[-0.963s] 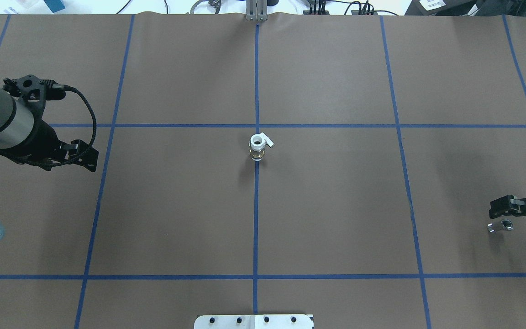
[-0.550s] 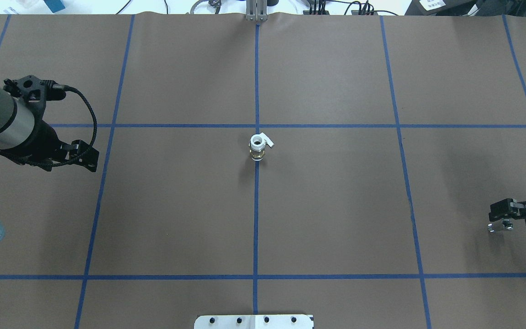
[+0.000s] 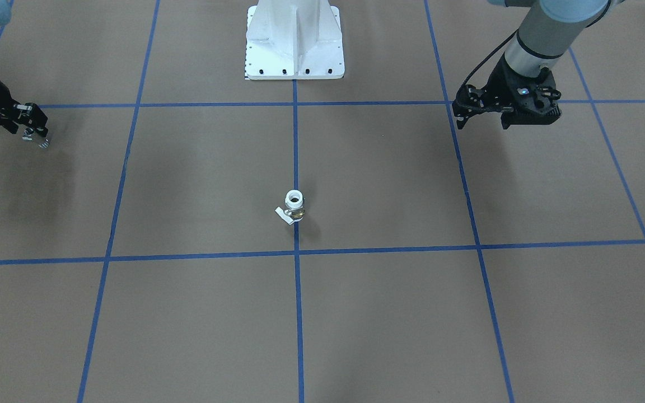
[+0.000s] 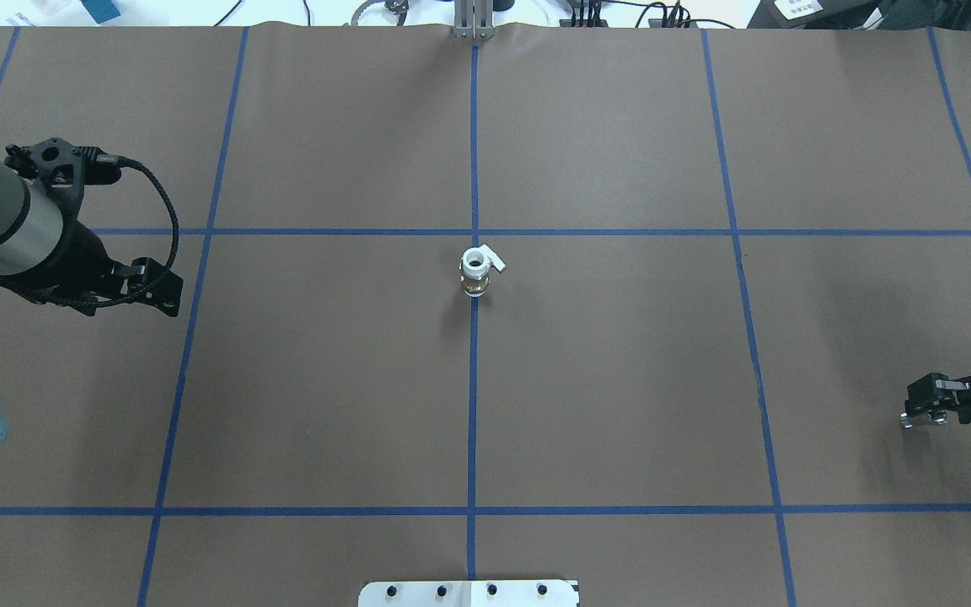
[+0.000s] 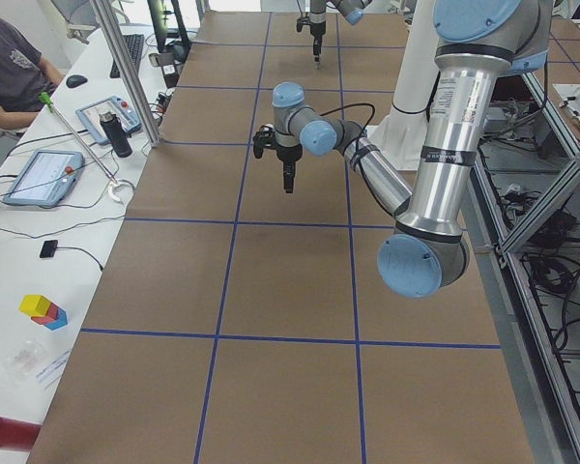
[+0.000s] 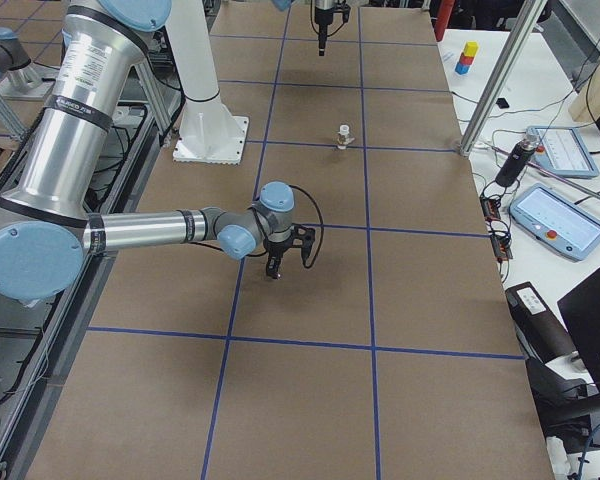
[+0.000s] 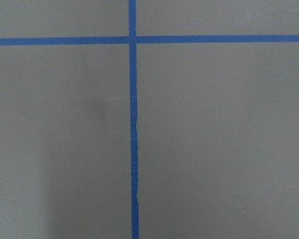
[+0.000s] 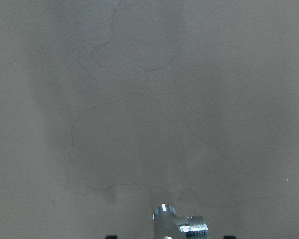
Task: Assemble PPR valve and pipe with both arms
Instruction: 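Lower the right gripper onto the chrome fitting and close on it, then lift the fitting with the right gripper and carry it above the valve, then lower the fitting onto the valve top and press it down with the right gripper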
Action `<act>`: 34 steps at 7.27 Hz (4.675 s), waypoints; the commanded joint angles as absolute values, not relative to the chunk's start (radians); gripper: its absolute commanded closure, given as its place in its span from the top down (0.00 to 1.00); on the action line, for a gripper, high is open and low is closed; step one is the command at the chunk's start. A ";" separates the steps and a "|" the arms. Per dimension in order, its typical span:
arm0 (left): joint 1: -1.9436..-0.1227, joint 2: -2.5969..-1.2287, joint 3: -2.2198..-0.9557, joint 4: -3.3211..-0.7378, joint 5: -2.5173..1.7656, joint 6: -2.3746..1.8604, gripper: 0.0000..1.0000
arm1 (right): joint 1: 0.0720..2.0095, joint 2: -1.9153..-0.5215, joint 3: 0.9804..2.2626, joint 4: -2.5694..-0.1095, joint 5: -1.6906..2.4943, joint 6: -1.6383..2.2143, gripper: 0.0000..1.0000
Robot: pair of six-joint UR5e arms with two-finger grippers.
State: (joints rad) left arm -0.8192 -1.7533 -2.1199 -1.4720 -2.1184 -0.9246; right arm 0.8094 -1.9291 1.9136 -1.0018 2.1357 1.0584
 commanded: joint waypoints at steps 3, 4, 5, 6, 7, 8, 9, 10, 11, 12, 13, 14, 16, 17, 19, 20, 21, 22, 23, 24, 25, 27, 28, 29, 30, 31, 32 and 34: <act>-0.821 -1.753 -2.125 -1.473 -2.118 -0.925 1.00 | 0.808 -1.931 1.910 -1.002 2.141 1.058 0.38; -0.821 -1.753 -2.125 -1.471 -2.118 -0.927 1.00 | 0.808 -1.931 1.910 -1.002 2.143 1.058 0.23; -0.821 -1.753 -2.126 -1.471 -2.118 -0.927 1.00 | 0.808 -1.933 1.910 -1.002 2.144 1.058 0.01; -0.821 -1.753 -2.129 -1.473 -2.118 -0.951 1.00 | 0.808 -1.930 1.913 -1.002 2.148 1.058 0.00; -0.821 -1.755 -2.137 -1.471 -2.118 -0.962 1.00 | 0.808 -1.921 1.922 -1.006 2.148 1.058 0.00; -0.822 -1.755 -2.147 -1.471 -2.120 -0.962 1.00 | 0.810 -1.908 1.934 -1.015 2.152 1.058 0.00; -0.824 -1.753 -2.154 -1.471 -2.121 -0.959 1.00 | 0.824 -1.872 1.931 -1.044 2.167 1.058 0.00; -0.825 -1.750 -2.158 -1.471 -2.123 -0.954 1.00 | 0.875 -1.758 1.936 -1.183 2.190 1.058 0.00; -0.836 -1.743 -2.166 -1.471 -2.135 -0.945 1.00 | 0.891 -1.608 1.945 -1.374 2.200 1.060 0.00; -0.877 -1.740 -2.160 -1.465 -2.163 -0.889 1.00 | 0.896 -1.444 1.948 -1.576 2.198 1.060 0.00; -0.908 -1.726 -2.151 -1.459 -2.166 -0.817 1.00 | 0.894 -1.292 1.939 -1.744 2.192 1.061 0.00; -0.948 -1.697 -2.140 -1.459 -2.178 -0.714 1.00 | 0.878 -1.178 1.924 -1.828 2.186 1.104 0.00; -1.061 -1.654 -2.062 -1.462 -2.258 -0.475 1.00 | 0.812 -1.027 1.850 -1.830 2.151 1.224 0.00; -1.092 -1.637 -2.045 -1.459 -2.264 -0.431 1.00 | 0.781 -0.941 1.803 -1.829 2.131 1.297 0.00; -1.137 -1.637 -2.017 -1.457 -2.281 -0.430 1.00 | 0.735 -0.752 1.645 -1.829 2.105 1.383 0.00; -1.147 -1.634 -2.014 -1.460 -2.284 -0.411 1.00 | 0.717 -0.703 1.600 -1.824 2.096 1.411 0.00; -1.147 -1.602 -2.014 -1.459 -2.302 -0.394 1.00 | 0.710 -0.637 1.532 -1.821 2.095 1.425 0.00; -1.149 -1.592 -2.014 -1.465 -2.304 -0.397 1.00 | 0.703 -0.609 1.472 -1.763 2.094 1.452 0.00; -1.149 -1.598 -2.016 -1.466 -2.304 -0.416 1.00 | 0.698 -0.606 1.442 -1.693 2.095 1.500 0.00; -1.149 -1.600 -2.016 -1.470 -2.304 -0.428 1.00 | 0.695 -0.600 1.434 -1.686 2.094 1.506 0.00; -1.149 -1.600 -2.017 -1.470 -2.304 -0.429 1.00 | 0.686 -0.603 1.431 -1.687 2.092 1.503 0.00; -1.149 -1.601 -2.017 -1.470 -2.304 -0.430 1.00 | 0.673 -0.606 1.433 -1.689 2.089 1.502 0.00; -1.149 -1.601 -2.017 -1.470 -2.303 -0.430 1.00 | 0.672 -0.604 1.433 -1.689 2.088 1.502 0.00; -1.149 -1.601 -2.017 -1.470 -2.303 -0.430 1.00 | 0.670 -0.606 1.433 -1.689 2.086 1.502 0.00; -1.149 -1.601 -2.017 -1.470 -2.304 -0.430 1.00 | 0.670 -0.606 1.431 -1.689 2.086 1.502 0.00; -1.149 -1.601 -2.020 -1.470 -2.304 -0.430 1.00 | 0.670 -0.607 1.433 -1.689 2.086 1.502 0.00; -1.149 -1.601 -2.020 -1.470 -2.304 -0.431 1.00 | 0.670 -0.607 1.433 -1.689 2.086 1.502 0.00; -1.149 -1.601 -2.023 -1.470 -2.303 -0.430 1.00 | 0.666 -0.609 1.431 -1.689 2.086 1.502 0.00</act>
